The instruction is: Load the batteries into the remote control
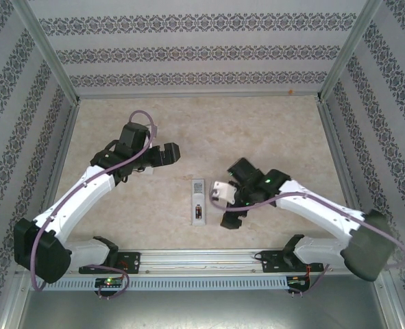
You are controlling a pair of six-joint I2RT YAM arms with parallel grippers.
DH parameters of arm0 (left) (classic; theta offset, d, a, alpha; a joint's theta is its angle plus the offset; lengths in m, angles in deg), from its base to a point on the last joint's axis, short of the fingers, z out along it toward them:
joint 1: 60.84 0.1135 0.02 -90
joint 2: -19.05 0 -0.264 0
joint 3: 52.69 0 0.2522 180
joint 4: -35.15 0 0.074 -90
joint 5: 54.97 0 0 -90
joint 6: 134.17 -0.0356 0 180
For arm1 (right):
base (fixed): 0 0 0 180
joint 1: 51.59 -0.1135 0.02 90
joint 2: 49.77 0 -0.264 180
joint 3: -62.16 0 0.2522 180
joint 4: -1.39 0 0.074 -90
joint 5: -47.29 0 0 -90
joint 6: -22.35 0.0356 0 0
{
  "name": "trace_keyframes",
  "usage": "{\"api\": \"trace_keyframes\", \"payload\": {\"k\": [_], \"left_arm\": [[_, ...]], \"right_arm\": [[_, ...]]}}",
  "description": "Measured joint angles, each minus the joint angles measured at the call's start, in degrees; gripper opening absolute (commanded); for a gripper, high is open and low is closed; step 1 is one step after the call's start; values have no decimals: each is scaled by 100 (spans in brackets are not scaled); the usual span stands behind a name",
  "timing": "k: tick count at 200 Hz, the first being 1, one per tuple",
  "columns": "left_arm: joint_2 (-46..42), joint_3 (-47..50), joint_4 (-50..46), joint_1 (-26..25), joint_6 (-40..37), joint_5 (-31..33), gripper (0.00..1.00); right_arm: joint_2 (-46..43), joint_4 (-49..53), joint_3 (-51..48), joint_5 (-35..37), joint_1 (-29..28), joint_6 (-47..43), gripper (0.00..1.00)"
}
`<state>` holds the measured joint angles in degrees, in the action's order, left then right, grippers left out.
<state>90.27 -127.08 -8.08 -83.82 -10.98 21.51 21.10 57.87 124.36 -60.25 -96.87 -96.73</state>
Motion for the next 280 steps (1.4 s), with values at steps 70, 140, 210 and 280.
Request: {"api": "trace_keyframes", "payload": {"k": [70, 140, 210, 280], "left_arm": [[-7, -81, -186, 175, 72, -275, 100], [-258, -70, -297, 210, 68, -280, 100], [-387, 76, -297, 210, 20, -302, 100], [-483, 76, -315, 210, -129, -302, 100]], "right_arm": [[1773, -481, 291, 859, -411, -656, 81], [2682, -638, 704, 1084, -411, -992, 61], [2863, -516, 911, 1342, -483, -866, 30], [2625, -549, 791, 1735, -509, -308, 30]]}}
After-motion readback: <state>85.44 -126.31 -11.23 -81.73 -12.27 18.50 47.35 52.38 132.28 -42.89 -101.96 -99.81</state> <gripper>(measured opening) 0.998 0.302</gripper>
